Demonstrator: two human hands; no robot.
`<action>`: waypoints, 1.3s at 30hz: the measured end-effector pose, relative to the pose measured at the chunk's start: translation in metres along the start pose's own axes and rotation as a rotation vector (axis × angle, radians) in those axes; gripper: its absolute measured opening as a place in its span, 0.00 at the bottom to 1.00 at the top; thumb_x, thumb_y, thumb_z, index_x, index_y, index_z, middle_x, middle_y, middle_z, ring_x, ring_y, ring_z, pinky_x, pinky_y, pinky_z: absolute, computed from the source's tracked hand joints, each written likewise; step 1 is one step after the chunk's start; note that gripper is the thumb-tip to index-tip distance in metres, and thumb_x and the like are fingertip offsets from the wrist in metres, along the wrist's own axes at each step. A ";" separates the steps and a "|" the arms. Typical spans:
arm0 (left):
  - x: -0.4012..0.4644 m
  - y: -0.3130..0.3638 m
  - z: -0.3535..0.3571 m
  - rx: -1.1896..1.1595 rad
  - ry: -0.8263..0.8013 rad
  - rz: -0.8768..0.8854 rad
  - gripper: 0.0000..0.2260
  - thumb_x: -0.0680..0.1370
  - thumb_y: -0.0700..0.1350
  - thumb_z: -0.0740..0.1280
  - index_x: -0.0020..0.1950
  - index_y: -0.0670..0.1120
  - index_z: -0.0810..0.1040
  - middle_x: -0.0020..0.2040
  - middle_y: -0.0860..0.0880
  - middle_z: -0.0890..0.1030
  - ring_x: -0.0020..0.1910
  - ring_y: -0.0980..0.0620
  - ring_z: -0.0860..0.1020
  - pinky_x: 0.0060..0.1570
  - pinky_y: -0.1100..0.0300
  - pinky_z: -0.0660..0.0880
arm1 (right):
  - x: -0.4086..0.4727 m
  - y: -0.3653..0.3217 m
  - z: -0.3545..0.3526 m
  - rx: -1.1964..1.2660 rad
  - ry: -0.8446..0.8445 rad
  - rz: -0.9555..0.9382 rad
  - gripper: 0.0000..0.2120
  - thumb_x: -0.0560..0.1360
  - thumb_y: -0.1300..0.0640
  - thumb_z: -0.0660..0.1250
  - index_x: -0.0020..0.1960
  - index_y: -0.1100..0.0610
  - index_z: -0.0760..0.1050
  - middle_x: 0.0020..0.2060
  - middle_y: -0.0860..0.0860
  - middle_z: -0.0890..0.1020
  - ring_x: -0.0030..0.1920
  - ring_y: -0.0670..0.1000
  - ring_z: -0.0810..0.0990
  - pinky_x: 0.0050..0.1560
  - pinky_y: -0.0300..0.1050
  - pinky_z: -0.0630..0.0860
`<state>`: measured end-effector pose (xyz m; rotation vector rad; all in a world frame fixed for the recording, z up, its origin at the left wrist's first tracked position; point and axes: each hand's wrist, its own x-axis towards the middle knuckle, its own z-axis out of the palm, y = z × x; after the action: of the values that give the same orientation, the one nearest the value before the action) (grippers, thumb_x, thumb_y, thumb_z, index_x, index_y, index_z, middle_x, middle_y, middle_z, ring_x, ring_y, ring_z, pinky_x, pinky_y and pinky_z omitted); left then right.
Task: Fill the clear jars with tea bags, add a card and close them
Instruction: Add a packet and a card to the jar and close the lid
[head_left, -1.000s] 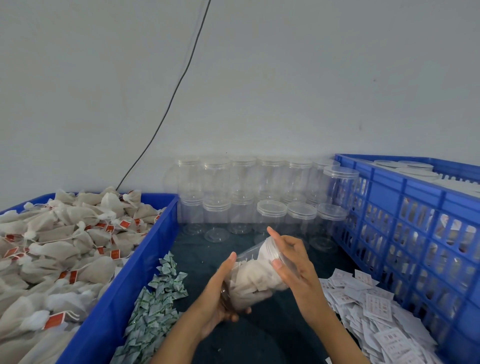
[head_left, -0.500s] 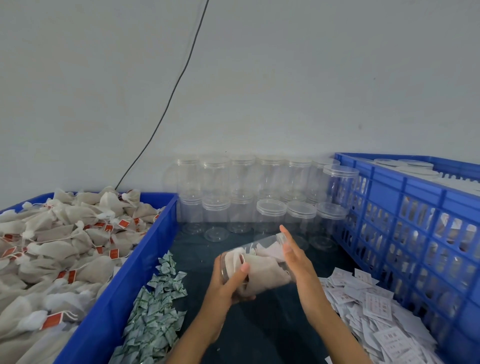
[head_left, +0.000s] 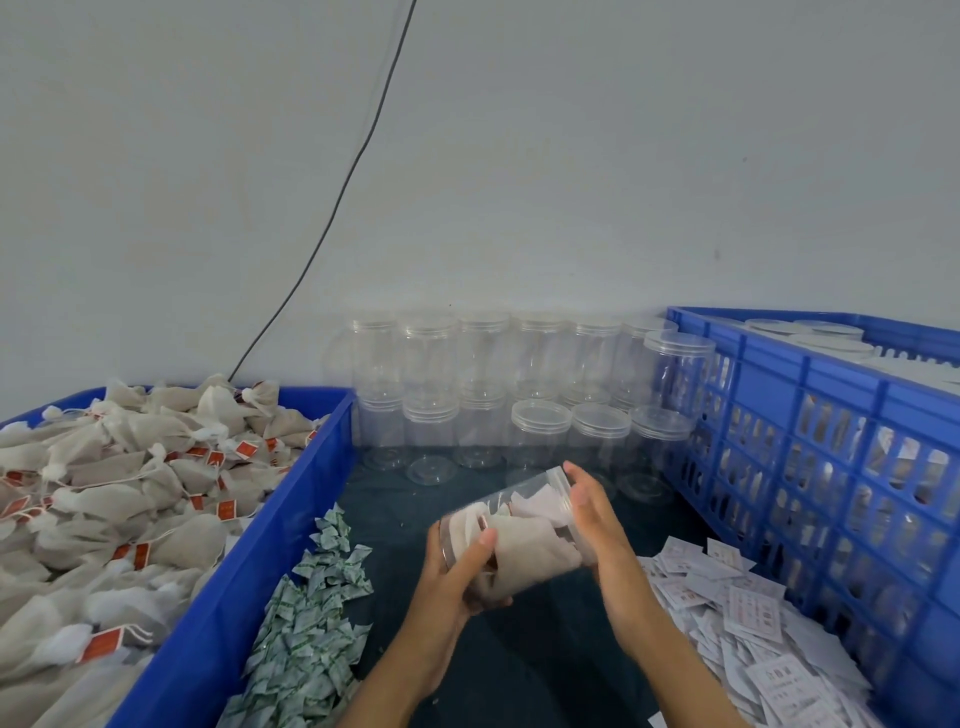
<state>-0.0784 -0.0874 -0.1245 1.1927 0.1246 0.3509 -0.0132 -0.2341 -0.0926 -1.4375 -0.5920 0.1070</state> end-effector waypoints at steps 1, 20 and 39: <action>-0.001 0.001 0.001 -0.046 -0.018 -0.052 0.24 0.70 0.54 0.74 0.63 0.49 0.73 0.56 0.45 0.82 0.50 0.47 0.82 0.39 0.54 0.78 | -0.001 -0.001 -0.002 0.012 -0.033 -0.020 0.27 0.73 0.35 0.63 0.70 0.41 0.65 0.65 0.38 0.71 0.64 0.33 0.70 0.53 0.27 0.71; 0.000 0.001 0.005 -0.159 -0.123 -0.211 0.23 0.73 0.59 0.63 0.59 0.45 0.80 0.49 0.45 0.84 0.42 0.51 0.80 0.35 0.58 0.76 | 0.003 -0.005 0.002 0.028 0.118 -0.040 0.36 0.62 0.41 0.79 0.66 0.40 0.67 0.56 0.52 0.79 0.59 0.50 0.79 0.63 0.50 0.74; 0.001 -0.003 0.007 0.002 -0.085 0.029 0.31 0.66 0.62 0.70 0.64 0.47 0.75 0.52 0.43 0.83 0.43 0.49 0.81 0.35 0.57 0.76 | 0.004 -0.005 0.011 0.105 0.228 -0.059 0.37 0.56 0.38 0.74 0.63 0.44 0.70 0.54 0.49 0.80 0.55 0.45 0.80 0.51 0.39 0.76</action>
<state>-0.0748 -0.0945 -0.1245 1.2101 0.0332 0.3253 -0.0160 -0.2235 -0.0861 -1.3075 -0.4341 -0.0713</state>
